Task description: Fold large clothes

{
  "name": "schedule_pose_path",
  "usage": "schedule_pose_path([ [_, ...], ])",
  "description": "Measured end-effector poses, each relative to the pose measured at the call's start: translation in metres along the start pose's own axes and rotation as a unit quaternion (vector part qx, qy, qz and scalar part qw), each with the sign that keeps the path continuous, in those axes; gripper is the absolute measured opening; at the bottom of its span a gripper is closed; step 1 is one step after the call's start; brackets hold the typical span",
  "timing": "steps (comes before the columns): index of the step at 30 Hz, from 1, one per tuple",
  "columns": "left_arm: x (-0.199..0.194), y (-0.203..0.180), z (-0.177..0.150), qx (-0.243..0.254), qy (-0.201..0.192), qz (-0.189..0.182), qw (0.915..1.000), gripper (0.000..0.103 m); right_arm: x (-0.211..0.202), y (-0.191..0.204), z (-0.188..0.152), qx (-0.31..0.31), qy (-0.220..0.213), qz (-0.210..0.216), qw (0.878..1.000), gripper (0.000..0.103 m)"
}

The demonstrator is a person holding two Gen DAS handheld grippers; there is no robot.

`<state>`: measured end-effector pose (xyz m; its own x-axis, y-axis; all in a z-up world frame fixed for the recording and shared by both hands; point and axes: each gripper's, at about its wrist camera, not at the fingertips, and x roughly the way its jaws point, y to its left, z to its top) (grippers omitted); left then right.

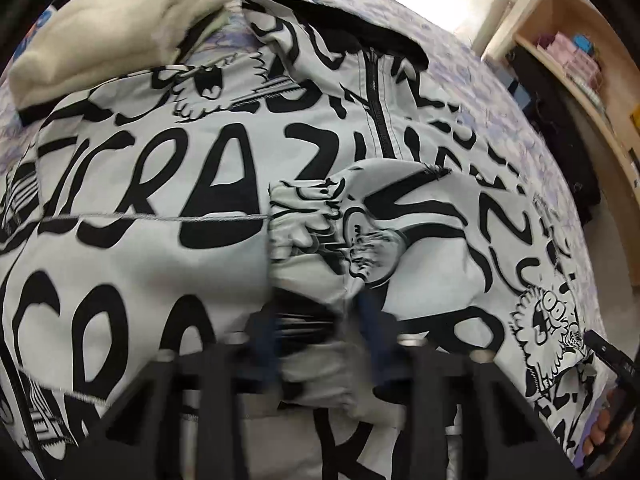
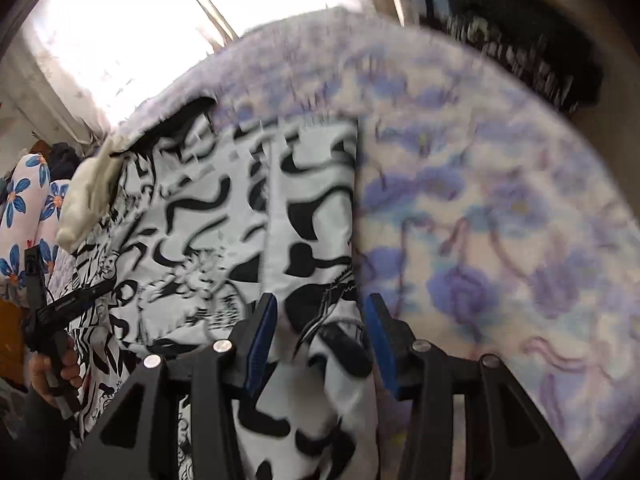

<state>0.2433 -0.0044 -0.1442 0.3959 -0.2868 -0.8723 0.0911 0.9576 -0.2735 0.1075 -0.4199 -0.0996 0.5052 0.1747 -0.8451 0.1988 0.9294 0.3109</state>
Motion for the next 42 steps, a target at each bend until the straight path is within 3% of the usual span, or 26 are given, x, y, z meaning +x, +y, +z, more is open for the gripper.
schedule_pose_path([
  [2, -0.003, -0.005, 0.004, 0.010, -0.007, 0.010, 0.9999, 0.019, 0.018, -0.005, 0.004, 0.010, 0.028, 0.003, 1.000, 0.046],
  [3, -0.005, -0.008, 0.007, 0.015, -0.016, 0.012, 0.9997, 0.015, 0.025, -0.005, 0.005, 0.005, 0.039, -0.001, 0.999, 0.040],
  [4, -0.011, -0.010, 0.009, 0.016, -0.027, 0.010, 0.9995, 0.015, 0.026, -0.001, 0.007, -0.006, 0.037, -0.011, 0.999, 0.027],
  [6, -0.029, -0.011, 0.012, 0.010, -0.067, 0.002, 0.9977, 0.014, 0.015, 0.009, 0.009, -0.026, 0.009, -0.024, 0.999, 0.020],
  [7, -0.032, -0.011, 0.013, 0.011, -0.079, 0.008, 0.9968, 0.015, 0.010, 0.012, 0.009, -0.036, -0.007, -0.031, 0.999, 0.011],
  [8, -0.032, -0.011, 0.013, 0.015, -0.084, 0.018, 0.9962, 0.015, 0.009, 0.016, 0.008, -0.051, -0.018, -0.052, 0.997, 0.010],
  [10, -0.017, -0.010, 0.012, 0.023, -0.056, 0.035, 0.9976, 0.015, 0.024, 0.016, 0.005, -0.062, 0.008, -0.078, 0.995, 0.011],
  [12, -0.003, -0.007, 0.009, 0.032, -0.023, 0.051, 0.9979, 0.023, 0.034, 0.015, 0.005, -0.070, 0.032, -0.085, 0.993, 0.011],
  [14, -0.005, -0.003, 0.008, 0.033, -0.023, 0.047, 0.9981, 0.033, 0.026, 0.012, 0.013, -0.058, 0.029, -0.055, 0.996, 0.020],
  [16, -0.008, 0.003, 0.012, 0.019, -0.025, 0.022, 0.9993, 0.052, 0.017, 0.005, 0.027, -0.034, 0.012, -0.013, 0.999, 0.048],
  [17, -0.009, 0.006, 0.015, 0.010, -0.029, 0.015, 0.9994, 0.063, 0.016, 0.003, 0.034, -0.025, 0.003, -0.005, 1.000, 0.052],
  [18, -0.009, 0.008, 0.020, 0.001, -0.037, 0.013, 0.9993, 0.065, 0.017, 0.001, 0.044, -0.018, -0.004, 0.000, 1.000, 0.054],
  [22, 0.005, 0.010, 0.040, -0.013, -0.032, 0.010, 0.9993, 0.065, 0.053, 0.000, 0.090, 0.011, 0.001, -0.003, 1.000, 0.054],
  [25, 0.021, 0.004, 0.053, -0.003, -0.024, 0.019, 0.9995, 0.061, 0.084, -0.001, 0.115, 0.018, 0.012, -0.039, 0.999, 0.054],
  [26, 0.024, 0.002, 0.056, 0.002, -0.023, 0.022, 0.9995, 0.044, 0.093, -0.003, 0.120, 0.025, 0.020, -0.045, 0.998, 0.054],
  [27, 0.028, -0.001, 0.060, 0.009, -0.019, 0.027, 0.9994, 0.035, 0.101, -0.006, 0.124, 0.034, 0.024, -0.042, 0.998, 0.054],
  [28, 0.030, -0.004, 0.063, 0.014, -0.019, 0.030, 0.9993, 0.034, 0.105, -0.007, 0.127, 0.041, 0.024, -0.038, 0.998, 0.045],
  [29, 0.029, -0.007, 0.065, 0.021, -0.025, 0.030, 0.9990, 0.030, 0.105, -0.005, 0.129, 0.037, 0.018, -0.042, 0.998, 0.027],
  [30, 0.027, -0.013, 0.070, 0.034, -0.037, 0.036, 0.9981, 0.029, 0.102, 0.001, 0.133, 0.022, 0.011, -0.051, 0.998, 0.010],
  [31, 0.025, -0.018, 0.073, 0.042, -0.047, 0.043, 0.9971, 0.029, 0.098, 0.005, 0.136, 0.009, 0.002, -0.066, 0.998, 0.007],
  [34, 0.023, -0.026, 0.084, 0.050, -0.068, 0.052, 0.9951, 0.029, 0.088, 0.009, 0.140, -0.011, -0.034, -0.088, 0.996, 0.006],
  [39, 0.046, -0.025, 0.085, 0.046, -0.026, 0.083, 0.9951, 0.038, 0.101, 0.001, 0.138, -0.008, -0.006, -0.110, 0.994, 0.013],
  [42, 0.033, -0.023, 0.080, 0.048, -0.030, 0.097, 0.9937, 0.046, 0.087, 0.002, 0.136, 0.009, -0.004, -0.113, 0.994, 0.014],
])
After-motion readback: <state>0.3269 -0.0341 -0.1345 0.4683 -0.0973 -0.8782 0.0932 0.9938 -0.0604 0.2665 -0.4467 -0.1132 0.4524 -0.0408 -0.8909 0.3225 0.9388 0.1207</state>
